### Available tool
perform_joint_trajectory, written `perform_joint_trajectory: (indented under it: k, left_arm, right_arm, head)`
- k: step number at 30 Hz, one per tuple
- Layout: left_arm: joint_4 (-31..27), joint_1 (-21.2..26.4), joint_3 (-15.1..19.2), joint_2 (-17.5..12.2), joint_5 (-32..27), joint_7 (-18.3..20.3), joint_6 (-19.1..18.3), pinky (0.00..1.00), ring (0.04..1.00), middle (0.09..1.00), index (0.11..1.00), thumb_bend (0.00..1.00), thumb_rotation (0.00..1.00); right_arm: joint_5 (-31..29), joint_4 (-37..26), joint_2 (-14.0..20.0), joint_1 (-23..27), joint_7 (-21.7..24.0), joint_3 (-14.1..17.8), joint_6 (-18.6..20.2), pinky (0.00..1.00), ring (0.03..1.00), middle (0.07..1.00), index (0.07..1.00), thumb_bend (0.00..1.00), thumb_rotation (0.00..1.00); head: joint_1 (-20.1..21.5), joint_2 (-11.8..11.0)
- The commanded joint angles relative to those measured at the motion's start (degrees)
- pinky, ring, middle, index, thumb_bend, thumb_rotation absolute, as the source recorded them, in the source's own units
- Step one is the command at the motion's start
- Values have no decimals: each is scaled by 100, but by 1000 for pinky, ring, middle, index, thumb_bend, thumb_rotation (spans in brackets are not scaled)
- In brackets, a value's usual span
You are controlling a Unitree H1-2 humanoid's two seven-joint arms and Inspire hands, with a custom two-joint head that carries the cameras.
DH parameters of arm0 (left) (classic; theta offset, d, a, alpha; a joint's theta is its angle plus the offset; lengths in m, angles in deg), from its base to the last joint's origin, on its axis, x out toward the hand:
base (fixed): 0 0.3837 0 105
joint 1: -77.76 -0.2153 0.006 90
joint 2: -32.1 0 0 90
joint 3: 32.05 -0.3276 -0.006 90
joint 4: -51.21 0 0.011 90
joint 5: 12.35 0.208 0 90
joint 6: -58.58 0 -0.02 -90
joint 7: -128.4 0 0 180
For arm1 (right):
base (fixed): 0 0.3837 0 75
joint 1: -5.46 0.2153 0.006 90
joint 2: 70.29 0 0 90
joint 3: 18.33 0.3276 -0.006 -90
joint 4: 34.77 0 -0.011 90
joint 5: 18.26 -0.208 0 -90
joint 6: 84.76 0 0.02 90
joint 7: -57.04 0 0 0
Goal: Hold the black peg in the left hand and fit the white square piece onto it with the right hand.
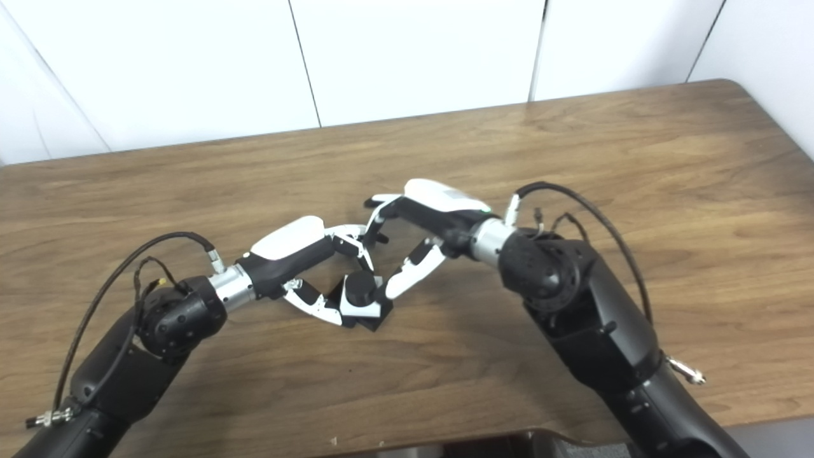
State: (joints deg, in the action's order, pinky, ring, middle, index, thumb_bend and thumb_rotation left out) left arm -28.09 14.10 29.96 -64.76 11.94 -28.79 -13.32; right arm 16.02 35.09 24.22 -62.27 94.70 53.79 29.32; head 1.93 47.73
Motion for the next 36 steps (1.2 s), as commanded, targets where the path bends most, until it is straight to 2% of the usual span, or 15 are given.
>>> perform_joint_trajectory:
  k: [1,5,10,13,16,26,36]
  left_arm:
    - [138,-68,-52,-219,241,269,-168,839,925,901,493,520,78]
    - [144,-79,-26,-252,269,249,-141,831,923,900,493,519,79]
    - [130,-137,49,-256,256,192,-172,829,916,896,493,519,80]
    - [117,-194,113,-241,277,127,-224,827,909,889,492,520,80]
    - [54,-303,231,-194,412,-71,-367,821,896,880,492,520,80]
    - [-417,-746,642,69,783,-616,-1270,807,892,887,494,521,77]
    - [-942,-1216,984,486,1184,-1013,-2234,832,887,878,496,519,76]
  right_arm:
    - [-65,-213,118,220,-248,244,-31,853,935,952,899,903,381]
    - [-154,-313,228,225,-279,455,27,823,925,942,889,896,361]
    - [-280,-397,310,181,-312,650,99,718,905,934,877,887,316]
    - [-348,-387,320,101,-391,725,35,689,890,916,863,887,299]
    - [-493,-371,277,-12,-520,848,18,656,871,901,849,882,265]
    - [-622,-299,-76,-411,-1213,1074,55,642,811,845,799,837,243]
    - [-865,-178,-544,-815,-1835,1236,-11,682,827,843,782,780,205]
  head:
    - [8,8]
    - [9,11]
    - [4,29]
    - [9,28]
    - [15,27]
    - [28,22]
    - [0,25]
